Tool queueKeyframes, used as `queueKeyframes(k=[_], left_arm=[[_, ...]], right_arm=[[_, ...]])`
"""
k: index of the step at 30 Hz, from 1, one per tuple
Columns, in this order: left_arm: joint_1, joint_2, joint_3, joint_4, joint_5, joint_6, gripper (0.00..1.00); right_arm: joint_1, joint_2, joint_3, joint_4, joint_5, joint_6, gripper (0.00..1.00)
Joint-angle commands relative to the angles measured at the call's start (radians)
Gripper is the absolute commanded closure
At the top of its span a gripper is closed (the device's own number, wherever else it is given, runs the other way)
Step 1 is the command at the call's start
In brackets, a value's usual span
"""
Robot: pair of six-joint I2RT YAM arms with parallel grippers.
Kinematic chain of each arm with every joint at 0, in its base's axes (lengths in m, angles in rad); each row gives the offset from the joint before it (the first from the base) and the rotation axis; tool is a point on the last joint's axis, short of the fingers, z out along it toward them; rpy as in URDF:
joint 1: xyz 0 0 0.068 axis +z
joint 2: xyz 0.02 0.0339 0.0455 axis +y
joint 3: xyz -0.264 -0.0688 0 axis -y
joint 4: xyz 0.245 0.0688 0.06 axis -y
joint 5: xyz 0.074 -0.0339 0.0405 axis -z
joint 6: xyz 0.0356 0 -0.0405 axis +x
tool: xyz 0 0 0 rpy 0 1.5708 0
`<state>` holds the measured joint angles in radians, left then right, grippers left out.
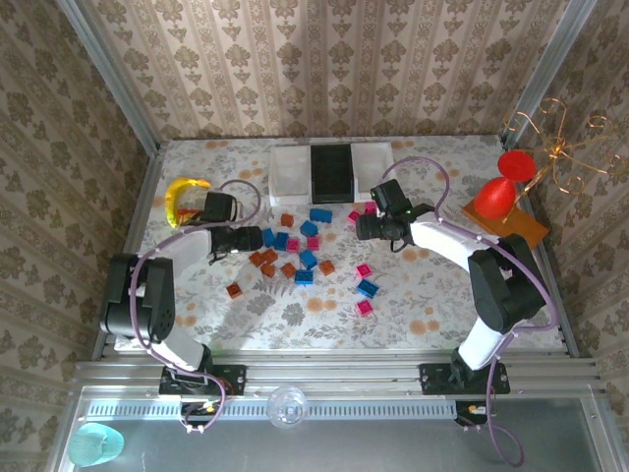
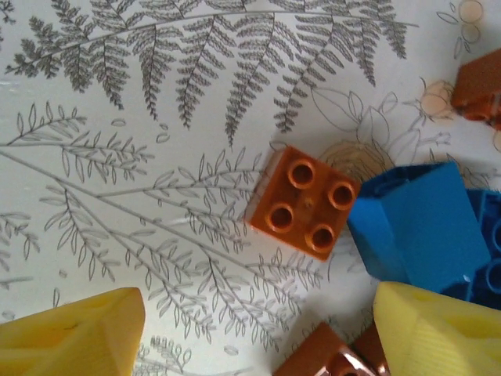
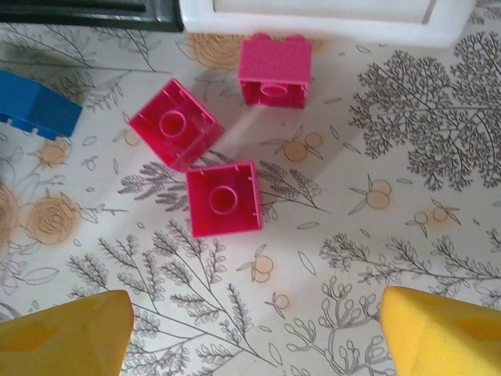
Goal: Sort the legos into containers by color
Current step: Pick up the lego from the middle-left of the table.
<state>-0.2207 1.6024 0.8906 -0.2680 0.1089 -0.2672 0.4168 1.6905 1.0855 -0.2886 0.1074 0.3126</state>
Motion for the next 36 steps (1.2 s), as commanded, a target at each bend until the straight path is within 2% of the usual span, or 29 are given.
queueKeyframes(k=[1, 5, 11, 23, 28, 31, 33, 36], left_arm=[[0.004, 0.052, 0.055, -0.031, -0.001, 0.035, 0.26], [0.0, 0.116, 0.107, -0.061, -0.015, 0.042, 0.32], [-0.002, 0.168, 0.137, -0.051, -0.015, 0.04, 0.34], [-0.027, 0.278, 0.236, -0.041, -0.023, 0.062, 0.46], [-0.029, 0.32, 0.267, -0.033, -0.029, 0.061, 0.57], [-0.033, 0.277, 0.239, 0.004, -0.047, 0.042, 0.68], [-0.05, 0.173, 0.178, 0.056, -0.094, 0.015, 0.74], [-0.096, -0.006, 0.074, 0.188, -0.127, -0.024, 0.74]], right_arm=[[-0.002, -0.024, -0.007, 0.035, -0.036, 0.014, 0.16], [-0.003, -0.031, -0.012, 0.04, -0.036, 0.008, 0.16], [-0.004, -0.04, -0.021, 0.054, -0.037, 0.011, 0.16], [-0.004, -0.046, -0.037, 0.058, -0.051, 0.021, 0.16], [-0.003, -0.056, -0.048, 0.054, -0.051, 0.023, 0.16], [-0.004, -0.071, -0.06, 0.052, -0.048, 0.023, 0.16], [-0.005, -0.086, -0.072, 0.052, -0.045, 0.022, 0.16], [-0.006, -0.117, -0.105, 0.087, -0.042, 0.024, 0.16]])
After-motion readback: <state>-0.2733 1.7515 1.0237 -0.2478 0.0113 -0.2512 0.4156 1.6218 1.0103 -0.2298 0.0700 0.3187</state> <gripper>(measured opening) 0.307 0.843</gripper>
